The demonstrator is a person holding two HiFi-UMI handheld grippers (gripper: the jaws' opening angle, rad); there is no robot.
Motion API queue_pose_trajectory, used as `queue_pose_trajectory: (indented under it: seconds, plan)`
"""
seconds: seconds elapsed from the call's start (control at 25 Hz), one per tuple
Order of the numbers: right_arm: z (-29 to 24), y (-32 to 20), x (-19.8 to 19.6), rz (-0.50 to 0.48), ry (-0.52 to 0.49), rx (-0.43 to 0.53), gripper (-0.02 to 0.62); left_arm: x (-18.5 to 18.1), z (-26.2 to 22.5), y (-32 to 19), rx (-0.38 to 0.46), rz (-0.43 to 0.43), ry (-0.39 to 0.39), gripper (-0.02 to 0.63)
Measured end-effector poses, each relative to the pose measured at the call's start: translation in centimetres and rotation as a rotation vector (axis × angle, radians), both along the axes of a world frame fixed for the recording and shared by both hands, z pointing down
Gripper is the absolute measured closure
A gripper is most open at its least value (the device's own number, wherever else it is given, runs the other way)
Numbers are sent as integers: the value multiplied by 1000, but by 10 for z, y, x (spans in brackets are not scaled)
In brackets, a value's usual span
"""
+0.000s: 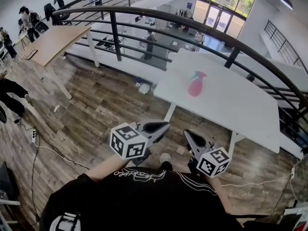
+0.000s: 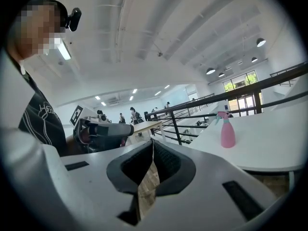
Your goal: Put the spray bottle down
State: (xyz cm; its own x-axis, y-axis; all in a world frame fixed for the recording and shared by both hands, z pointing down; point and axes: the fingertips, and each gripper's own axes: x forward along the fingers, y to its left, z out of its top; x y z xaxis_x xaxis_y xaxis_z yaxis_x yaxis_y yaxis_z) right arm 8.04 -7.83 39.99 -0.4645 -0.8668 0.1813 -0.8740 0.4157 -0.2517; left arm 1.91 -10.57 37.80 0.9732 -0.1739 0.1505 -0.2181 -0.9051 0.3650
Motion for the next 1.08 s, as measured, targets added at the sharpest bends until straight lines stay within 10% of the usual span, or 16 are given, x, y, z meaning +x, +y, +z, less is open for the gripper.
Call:
queue_pose_trajectory:
  seconds: [1.08]
  plan:
    - [4,34,-19,3,-24,-22,580,-16,-2,38,-2,38,26,598]
